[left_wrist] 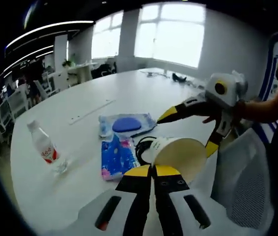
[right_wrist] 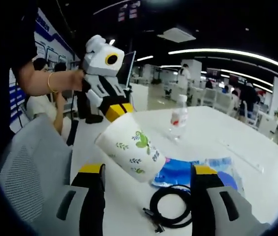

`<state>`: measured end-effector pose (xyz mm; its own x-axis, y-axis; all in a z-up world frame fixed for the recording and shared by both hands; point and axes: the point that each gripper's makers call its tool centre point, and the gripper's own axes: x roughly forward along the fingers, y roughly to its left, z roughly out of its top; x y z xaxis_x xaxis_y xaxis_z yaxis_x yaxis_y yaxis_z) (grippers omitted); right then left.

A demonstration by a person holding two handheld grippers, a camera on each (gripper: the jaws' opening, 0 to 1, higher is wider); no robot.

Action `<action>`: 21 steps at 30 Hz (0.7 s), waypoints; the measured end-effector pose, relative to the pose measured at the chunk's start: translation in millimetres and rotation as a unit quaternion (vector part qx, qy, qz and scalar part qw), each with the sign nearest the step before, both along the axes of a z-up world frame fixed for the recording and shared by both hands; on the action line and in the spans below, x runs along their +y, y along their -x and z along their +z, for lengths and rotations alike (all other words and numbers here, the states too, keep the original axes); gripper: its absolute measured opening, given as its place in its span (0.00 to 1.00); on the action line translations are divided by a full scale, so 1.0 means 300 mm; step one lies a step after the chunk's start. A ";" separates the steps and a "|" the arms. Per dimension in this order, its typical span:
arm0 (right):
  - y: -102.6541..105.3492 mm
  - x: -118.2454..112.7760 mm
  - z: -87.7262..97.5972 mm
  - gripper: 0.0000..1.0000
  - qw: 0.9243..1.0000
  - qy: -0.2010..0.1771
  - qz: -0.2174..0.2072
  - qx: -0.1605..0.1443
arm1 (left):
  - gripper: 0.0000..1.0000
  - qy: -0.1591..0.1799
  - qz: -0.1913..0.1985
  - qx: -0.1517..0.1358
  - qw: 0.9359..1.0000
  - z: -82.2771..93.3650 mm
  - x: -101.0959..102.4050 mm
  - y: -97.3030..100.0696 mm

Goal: Arrange the tabletop items into an orderly group along one side of the table until the central work area is clear of visible clutter.

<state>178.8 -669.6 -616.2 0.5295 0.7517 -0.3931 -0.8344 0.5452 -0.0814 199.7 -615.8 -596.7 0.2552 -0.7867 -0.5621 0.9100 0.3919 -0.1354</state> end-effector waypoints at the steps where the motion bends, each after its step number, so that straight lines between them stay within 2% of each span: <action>1: 0.004 0.006 0.001 0.66 1.000 0.004 0.002 -0.004 | 0.00 0.000 -0.002 0.002 1.000 0.002 -0.002 0.004; 11: 0.050 0.062 0.009 0.58 0.999 0.022 0.044 -0.023 | 0.00 -0.012 -0.033 0.021 0.999 0.009 -0.023 0.049; 15: 0.060 0.070 0.011 0.54 0.998 0.024 0.053 -0.023 | 0.00 -0.016 -0.041 0.019 0.999 0.013 -0.028 0.056; 21: 0.066 0.075 0.018 0.47 0.997 0.026 0.059 -0.030 | 0.01 0.005 -0.043 0.026 0.999 0.050 -0.046 0.056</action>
<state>159.0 -647.1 -610.6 0.4627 0.7892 -0.4038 -0.8851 0.4375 -0.1590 183.0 -629.7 -581.6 0.1571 -0.8098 -0.5653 0.9315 0.3116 -0.1875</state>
